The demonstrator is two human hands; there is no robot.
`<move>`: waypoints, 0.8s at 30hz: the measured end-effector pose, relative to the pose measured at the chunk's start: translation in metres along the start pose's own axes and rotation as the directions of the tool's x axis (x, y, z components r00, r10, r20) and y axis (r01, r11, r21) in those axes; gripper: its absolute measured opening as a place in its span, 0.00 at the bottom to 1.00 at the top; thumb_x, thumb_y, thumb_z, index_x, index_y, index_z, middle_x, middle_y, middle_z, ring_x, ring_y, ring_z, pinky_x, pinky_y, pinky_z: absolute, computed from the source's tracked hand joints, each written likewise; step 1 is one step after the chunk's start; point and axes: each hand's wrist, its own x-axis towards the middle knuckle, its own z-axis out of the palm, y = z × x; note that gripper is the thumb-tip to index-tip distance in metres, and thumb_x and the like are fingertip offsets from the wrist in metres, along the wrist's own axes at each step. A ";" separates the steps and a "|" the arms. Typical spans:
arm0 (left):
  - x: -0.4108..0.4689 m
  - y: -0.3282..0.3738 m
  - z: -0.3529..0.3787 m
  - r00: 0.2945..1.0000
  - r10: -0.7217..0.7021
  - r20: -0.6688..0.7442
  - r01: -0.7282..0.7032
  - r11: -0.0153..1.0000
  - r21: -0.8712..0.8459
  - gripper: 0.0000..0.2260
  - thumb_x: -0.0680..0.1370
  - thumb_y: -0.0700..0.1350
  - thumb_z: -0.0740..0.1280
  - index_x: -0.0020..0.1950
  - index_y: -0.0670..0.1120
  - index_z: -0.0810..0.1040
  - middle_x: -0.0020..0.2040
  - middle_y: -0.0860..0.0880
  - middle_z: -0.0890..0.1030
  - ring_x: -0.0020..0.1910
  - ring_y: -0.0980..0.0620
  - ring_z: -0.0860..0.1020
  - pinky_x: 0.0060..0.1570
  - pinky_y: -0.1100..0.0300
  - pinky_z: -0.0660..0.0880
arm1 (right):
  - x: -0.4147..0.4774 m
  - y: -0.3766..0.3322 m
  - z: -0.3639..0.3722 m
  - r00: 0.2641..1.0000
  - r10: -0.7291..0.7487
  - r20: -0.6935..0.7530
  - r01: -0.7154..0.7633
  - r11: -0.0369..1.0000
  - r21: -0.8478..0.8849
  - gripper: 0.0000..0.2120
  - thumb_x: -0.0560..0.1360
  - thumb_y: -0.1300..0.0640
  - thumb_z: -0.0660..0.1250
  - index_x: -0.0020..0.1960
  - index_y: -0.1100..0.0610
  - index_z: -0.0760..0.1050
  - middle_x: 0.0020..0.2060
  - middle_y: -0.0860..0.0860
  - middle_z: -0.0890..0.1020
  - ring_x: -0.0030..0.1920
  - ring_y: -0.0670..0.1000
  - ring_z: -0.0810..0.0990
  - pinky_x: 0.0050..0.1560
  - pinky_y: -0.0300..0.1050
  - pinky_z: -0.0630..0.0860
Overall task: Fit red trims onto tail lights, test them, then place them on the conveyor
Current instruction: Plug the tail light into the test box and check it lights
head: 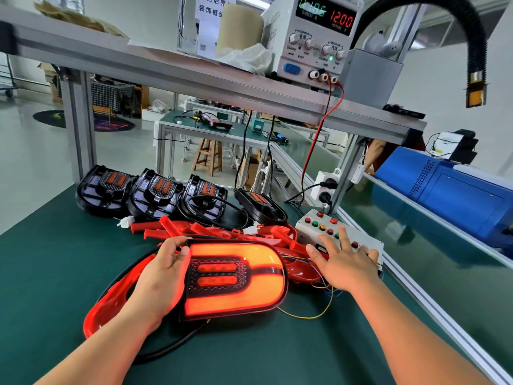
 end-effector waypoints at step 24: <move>-0.005 0.003 0.001 1.000 -0.017 0.008 0.017 1.000 0.026 0.09 0.83 0.51 0.57 0.51 0.65 0.74 0.46 0.45 0.82 0.44 0.44 0.79 0.49 0.45 0.78 | 0.011 -0.027 -0.021 0.990 -0.123 0.069 0.121 0.992 0.026 0.56 0.59 0.23 0.23 0.69 0.51 0.67 0.80 0.46 0.47 0.78 0.52 0.33 0.72 0.67 0.35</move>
